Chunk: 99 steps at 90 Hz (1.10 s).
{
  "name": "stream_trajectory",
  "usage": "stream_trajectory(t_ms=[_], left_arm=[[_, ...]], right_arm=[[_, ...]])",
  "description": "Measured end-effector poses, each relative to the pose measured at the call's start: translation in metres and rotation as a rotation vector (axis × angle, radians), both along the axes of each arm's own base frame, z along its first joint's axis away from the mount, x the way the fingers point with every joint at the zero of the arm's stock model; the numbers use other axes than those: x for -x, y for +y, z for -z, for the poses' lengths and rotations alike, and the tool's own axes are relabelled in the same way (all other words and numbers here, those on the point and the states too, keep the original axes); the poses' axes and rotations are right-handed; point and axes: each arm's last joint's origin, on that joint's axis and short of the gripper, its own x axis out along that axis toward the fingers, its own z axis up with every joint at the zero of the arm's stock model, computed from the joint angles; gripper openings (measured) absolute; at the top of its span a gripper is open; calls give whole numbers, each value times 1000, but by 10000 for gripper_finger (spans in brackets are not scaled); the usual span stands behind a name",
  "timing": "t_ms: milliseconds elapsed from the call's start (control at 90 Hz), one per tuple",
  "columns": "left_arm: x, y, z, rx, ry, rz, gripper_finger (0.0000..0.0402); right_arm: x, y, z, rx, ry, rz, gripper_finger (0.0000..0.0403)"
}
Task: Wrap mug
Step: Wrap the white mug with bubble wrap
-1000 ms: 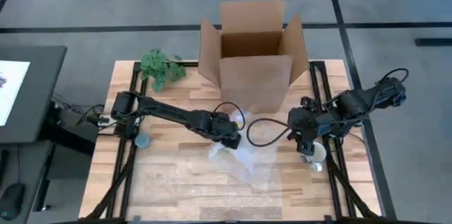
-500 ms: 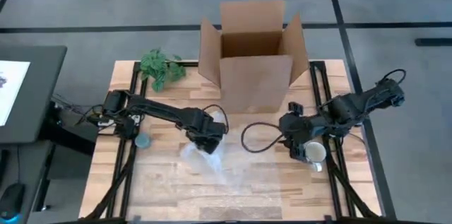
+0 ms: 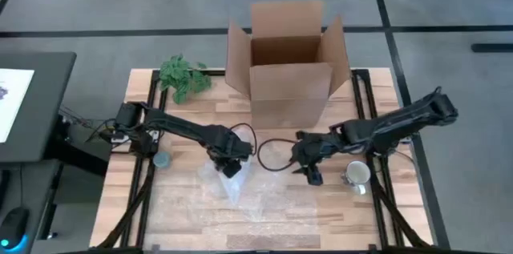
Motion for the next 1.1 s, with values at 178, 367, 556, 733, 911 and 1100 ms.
stream_trajectory(t_ms=[178, 367, 556, 733, 911, 1100], left_arm=[[0, 0, 1, -1, 4, 13, 39], [0, 0, 1, 14, 9, 24, 40], [0, 0, 1, 31, 10, 30, 29], [0, 0, 2, 36, 6, 35, 25], [0, -1, 2, 38, 5, 38, 24], [-1, -1, 2, 38, 4, 42, 23]], right_arm=[[-33, 11, 38, 94, -84, -168, 191], [-60, 17, 72, 151, -97, -241, 191], [-71, 23, 105, 161, -31, -360, 181], [-80, 22, 119, 148, 1, -348, 152], [-84, 20, 112, 106, 15, -286, 71], [-82, 20, 83, 102, -37, -285, 7]])
